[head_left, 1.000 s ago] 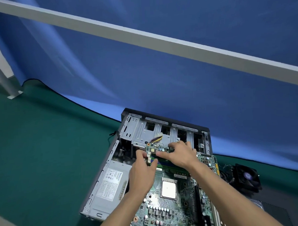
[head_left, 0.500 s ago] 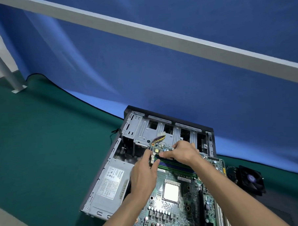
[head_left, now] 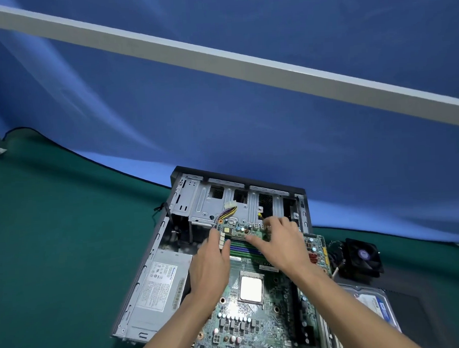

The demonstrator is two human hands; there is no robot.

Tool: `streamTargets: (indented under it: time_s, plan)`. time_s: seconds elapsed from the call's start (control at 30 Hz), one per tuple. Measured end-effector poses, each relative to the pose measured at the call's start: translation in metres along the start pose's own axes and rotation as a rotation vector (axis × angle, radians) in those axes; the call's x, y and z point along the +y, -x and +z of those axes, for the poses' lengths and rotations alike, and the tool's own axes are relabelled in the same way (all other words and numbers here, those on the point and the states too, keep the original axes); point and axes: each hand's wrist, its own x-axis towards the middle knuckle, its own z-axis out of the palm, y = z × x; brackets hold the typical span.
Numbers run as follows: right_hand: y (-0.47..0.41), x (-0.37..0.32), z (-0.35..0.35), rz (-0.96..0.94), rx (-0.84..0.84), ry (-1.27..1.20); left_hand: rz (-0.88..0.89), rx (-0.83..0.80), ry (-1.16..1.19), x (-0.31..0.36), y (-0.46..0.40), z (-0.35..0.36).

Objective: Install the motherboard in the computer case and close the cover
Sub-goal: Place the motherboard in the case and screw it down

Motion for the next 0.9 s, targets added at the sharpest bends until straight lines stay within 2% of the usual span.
streamTargets:
  time_s: [0.23,0.33,0.43,0.5,0.6,0.73,0.9]
  plan:
    - [0.035,0.041,-0.018,0.214,0.148,0.045,0.002,0.016,-0.039,0.003,0.002,-0.001]
    - [0.051,0.055,-0.025,0.353,0.125,0.045,-0.140,-0.027,0.036,0.001,0.001,-0.002]
    - [0.064,0.063,-0.024,0.431,0.036,-0.037,-0.284,-0.170,0.150,0.000,-0.001,-0.004]
    - [0.069,0.066,-0.022,0.444,-0.037,-0.072,-0.359,-0.239,0.290,0.003,-0.001,-0.009]
    - [0.075,0.068,-0.024,0.460,-0.082,-0.152,-0.379,-0.272,0.455,0.008,0.003,-0.021]
    - [0.089,0.070,-0.026,0.412,-0.076,-0.259,-0.349,-0.276,0.441,0.017,0.014,-0.041]
    - [0.110,0.051,-0.022,0.368,-0.051,-0.293,-0.394,-0.260,0.394,0.026,0.028,-0.081]
